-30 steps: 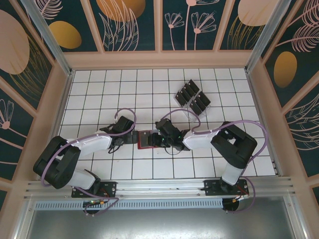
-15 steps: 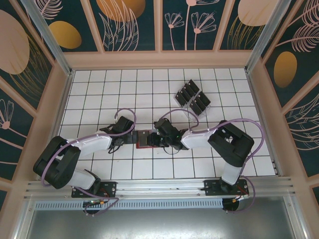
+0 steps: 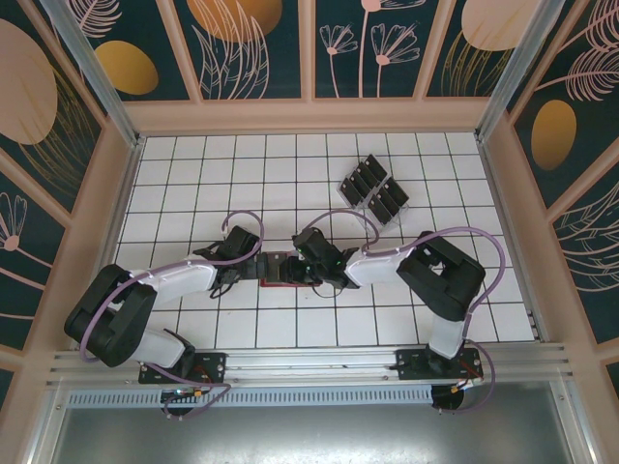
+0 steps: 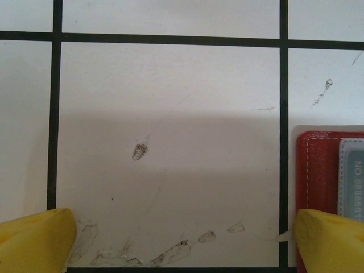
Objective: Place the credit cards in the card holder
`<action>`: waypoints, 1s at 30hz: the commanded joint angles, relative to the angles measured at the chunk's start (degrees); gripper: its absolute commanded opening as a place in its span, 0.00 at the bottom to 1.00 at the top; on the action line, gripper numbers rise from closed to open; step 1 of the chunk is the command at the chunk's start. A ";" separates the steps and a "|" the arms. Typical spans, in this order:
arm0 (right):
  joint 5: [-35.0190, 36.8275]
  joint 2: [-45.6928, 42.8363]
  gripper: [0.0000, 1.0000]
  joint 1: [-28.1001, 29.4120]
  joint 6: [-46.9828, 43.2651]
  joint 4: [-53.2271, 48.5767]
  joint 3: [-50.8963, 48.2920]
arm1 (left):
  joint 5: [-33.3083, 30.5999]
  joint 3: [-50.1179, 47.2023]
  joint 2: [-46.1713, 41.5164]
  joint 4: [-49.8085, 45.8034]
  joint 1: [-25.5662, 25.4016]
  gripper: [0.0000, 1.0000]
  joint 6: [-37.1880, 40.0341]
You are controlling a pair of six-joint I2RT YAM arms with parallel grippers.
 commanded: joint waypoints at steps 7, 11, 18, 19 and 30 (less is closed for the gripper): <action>-1.61 1.86 0.26 1.00 -1.81 -2.38 3.19 | 2.34 -1.28 0.72 1.25 0.28 0.99 0.61; -0.66 -0.09 0.31 0.82 -2.63 -3.73 3.70 | 1.95 -0.56 0.02 0.67 0.30 0.99 0.48; 3.34 -8.86 0.47 -1.41 -3.79 -7.02 1.83 | -3.36 1.82 -3.40 -2.07 0.29 0.99 -1.69; 3.84 -10.07 0.48 -1.85 -3.94 -7.45 1.37 | -4.19 2.11 -3.86 -2.42 0.26 0.99 -1.93; 5.64 -11.07 0.51 -6.55 -8.33 -10.71 0.41 | -3.29 5.88 -7.21 -2.04 0.30 0.98 -1.46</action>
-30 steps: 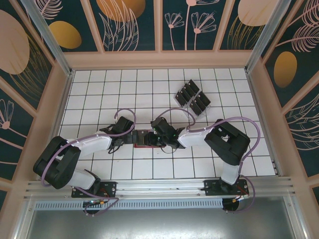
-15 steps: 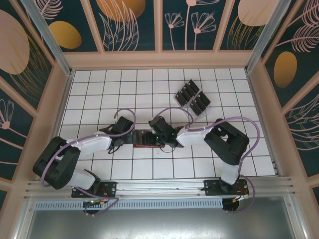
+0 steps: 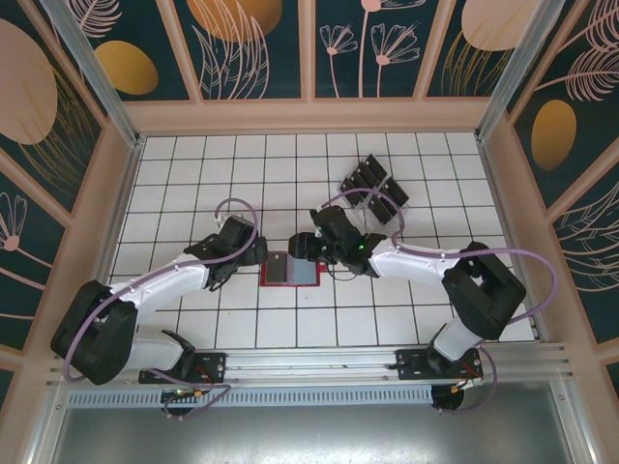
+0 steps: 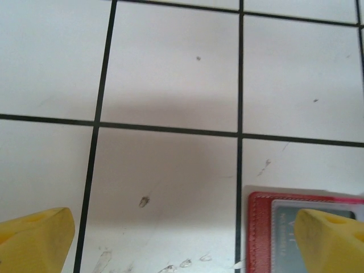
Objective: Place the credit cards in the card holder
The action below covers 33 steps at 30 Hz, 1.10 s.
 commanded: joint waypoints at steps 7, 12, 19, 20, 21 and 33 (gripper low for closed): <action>1.71 5.98 0.51 -0.22 -4.87 -3.42 1.98 | 4.66 2.40 -1.31 0.36 0.14 0.99 -1.64; 1.41 7.37 0.52 -0.28 -5.38 -2.80 1.84 | 5.22 1.30 -2.51 0.54 -0.15 0.99 -2.73; 0.59 9.83 0.52 -0.34 -5.87 -2.10 2.34 | 5.22 0.23 -2.95 0.45 -0.99 0.99 -2.92; 0.57 10.32 0.52 -0.32 -5.91 -2.17 2.45 | 5.22 -0.05 -2.95 0.60 -1.14 0.99 -2.90; 0.50 10.61 0.52 -0.42 -5.91 -2.11 2.54 | 5.30 -0.24 -2.95 0.79 -1.33 0.99 -2.84; -3.65 12.51 0.52 -0.62 -1.25 3.31 1.83 | 5.21 -3.49 -2.15 3.32 -5.01 0.98 -2.74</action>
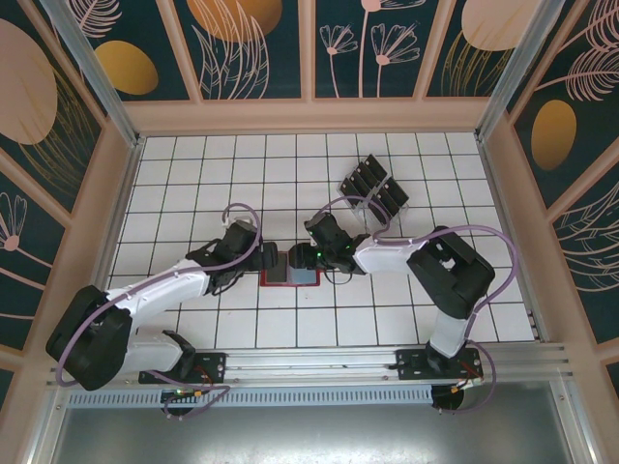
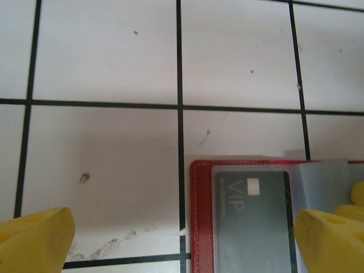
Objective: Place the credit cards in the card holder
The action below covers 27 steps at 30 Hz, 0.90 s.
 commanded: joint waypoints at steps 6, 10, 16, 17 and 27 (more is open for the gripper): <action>-2.52 1.31 0.52 -0.21 5.53 4.63 -0.82 | 1.40 -4.04 -1.30 4.27 -2.37 0.99 -0.93; -3.05 1.45 0.52 -0.23 7.42 6.42 -1.40 | 1.35 -6.27 -2.72 5.51 -3.41 0.98 -2.10; -3.88 2.04 0.52 -0.23 8.01 7.02 -0.90 | 1.83 -8.97 -5.42 8.10 -4.88 0.98 -3.36; -4.02 2.13 0.52 -0.19 8.11 7.01 -0.72 | 2.03 -9.32 -5.73 8.70 -5.09 0.98 -3.55; -4.85 3.27 0.52 -0.15 9.71 8.71 -0.34 | 1.84 -10.25 -4.77 11.25 -7.84 0.98 -4.27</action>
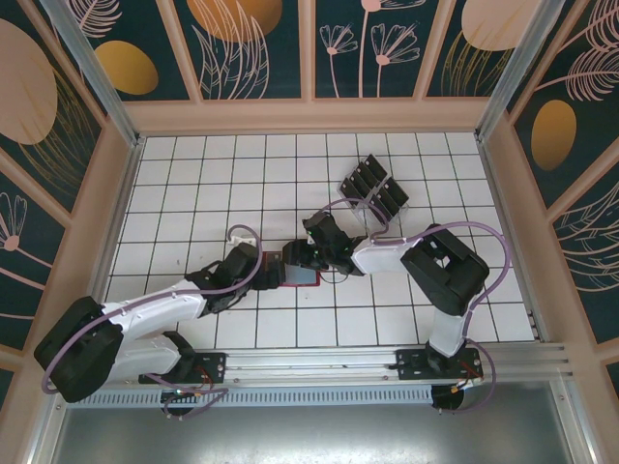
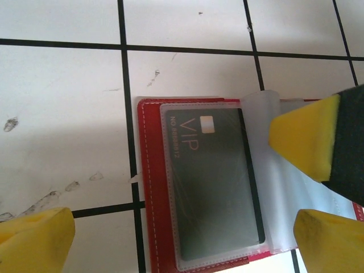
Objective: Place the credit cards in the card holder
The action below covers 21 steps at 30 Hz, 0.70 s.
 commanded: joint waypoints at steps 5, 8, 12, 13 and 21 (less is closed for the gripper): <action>-0.70 0.87 0.52 -0.15 2.21 1.60 -0.42 | -1.39 0.08 2.31 2.11 -1.87 0.98 0.13; -0.70 0.62 0.52 -0.16 2.55 1.90 -0.77 | -2.56 1.11 3.63 1.95 -2.97 0.98 1.06; -0.97 0.38 0.52 -0.15 2.97 2.52 -1.25 | -3.77 2.73 5.65 2.02 -4.31 0.98 1.83; -0.96 0.36 0.52 -0.15 3.11 2.68 -1.39 | -3.96 3.09 6.22 2.19 -4.57 0.98 1.80; -1.40 0.05 0.52 -0.15 3.73 3.69 -2.34 | -5.09 4.80 9.48 3.42 -5.23 0.98 2.12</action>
